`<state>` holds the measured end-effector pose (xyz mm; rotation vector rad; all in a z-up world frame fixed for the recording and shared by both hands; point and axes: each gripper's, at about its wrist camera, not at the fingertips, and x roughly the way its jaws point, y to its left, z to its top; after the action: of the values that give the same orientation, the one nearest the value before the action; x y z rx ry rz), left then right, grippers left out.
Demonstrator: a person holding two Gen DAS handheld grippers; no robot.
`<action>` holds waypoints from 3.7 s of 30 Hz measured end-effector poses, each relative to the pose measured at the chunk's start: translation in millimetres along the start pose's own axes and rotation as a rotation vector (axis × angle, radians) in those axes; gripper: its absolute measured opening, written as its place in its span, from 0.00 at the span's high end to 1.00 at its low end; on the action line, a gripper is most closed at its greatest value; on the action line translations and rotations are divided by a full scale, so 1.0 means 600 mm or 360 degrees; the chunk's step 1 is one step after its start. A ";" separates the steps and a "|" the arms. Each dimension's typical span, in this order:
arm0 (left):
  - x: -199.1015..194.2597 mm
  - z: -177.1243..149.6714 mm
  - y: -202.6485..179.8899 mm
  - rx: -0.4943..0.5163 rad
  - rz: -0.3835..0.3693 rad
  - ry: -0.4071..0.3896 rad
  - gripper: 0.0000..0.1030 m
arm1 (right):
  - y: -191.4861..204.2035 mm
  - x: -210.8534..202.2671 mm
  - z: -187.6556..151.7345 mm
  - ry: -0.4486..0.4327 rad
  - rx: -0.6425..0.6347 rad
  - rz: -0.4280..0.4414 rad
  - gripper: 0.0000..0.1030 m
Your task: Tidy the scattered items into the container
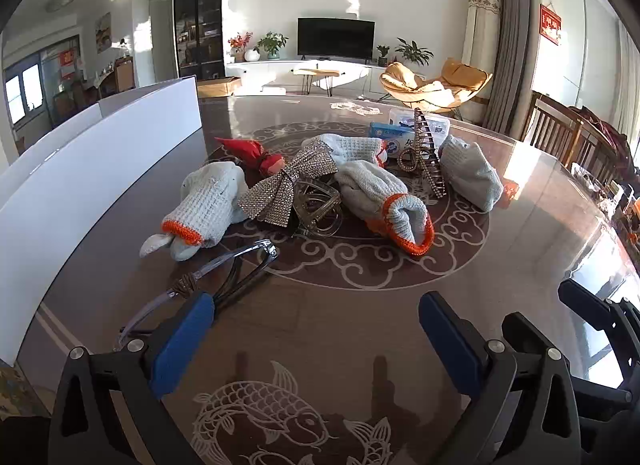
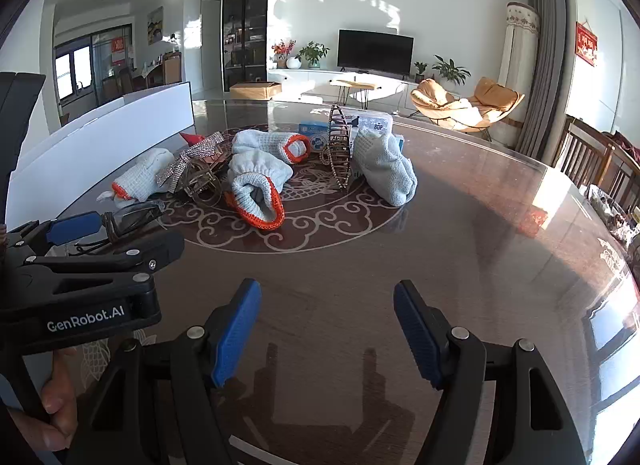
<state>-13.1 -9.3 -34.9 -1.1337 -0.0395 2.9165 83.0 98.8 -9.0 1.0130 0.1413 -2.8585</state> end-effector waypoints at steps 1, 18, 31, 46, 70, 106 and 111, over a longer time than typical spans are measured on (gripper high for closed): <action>0.000 0.000 0.000 -0.0002 0.0000 0.0002 0.00 | 0.000 0.000 0.000 0.0001 -0.0001 0.0001 0.31; 0.000 -0.002 -0.002 0.0004 0.0004 0.0002 0.00 | 0.003 0.002 0.000 0.0014 -0.0022 0.0007 0.31; 0.002 -0.003 -0.001 0.0002 0.0002 0.0007 0.00 | 0.003 0.002 0.000 0.0014 -0.0021 0.0005 0.31; 0.004 -0.002 -0.003 0.0010 -0.0001 0.0008 0.00 | 0.002 0.002 0.000 0.0014 -0.0018 0.0006 0.31; 0.001 -0.004 -0.008 0.0034 -0.0010 0.0003 0.00 | 0.004 0.002 0.000 0.0019 -0.0028 0.0000 0.31; 0.000 -0.006 -0.005 0.0027 -0.0013 -0.0004 0.00 | 0.003 0.005 0.000 0.0034 -0.0021 0.0041 0.31; -0.001 -0.006 -0.006 0.0026 -0.0015 -0.0001 0.00 | 0.003 0.005 0.000 0.0035 -0.0020 0.0043 0.31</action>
<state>-9.9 -5.8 -37.1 -1.1272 -0.0215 2.9034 80.8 97.0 -11.2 1.0358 0.1463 -2.8194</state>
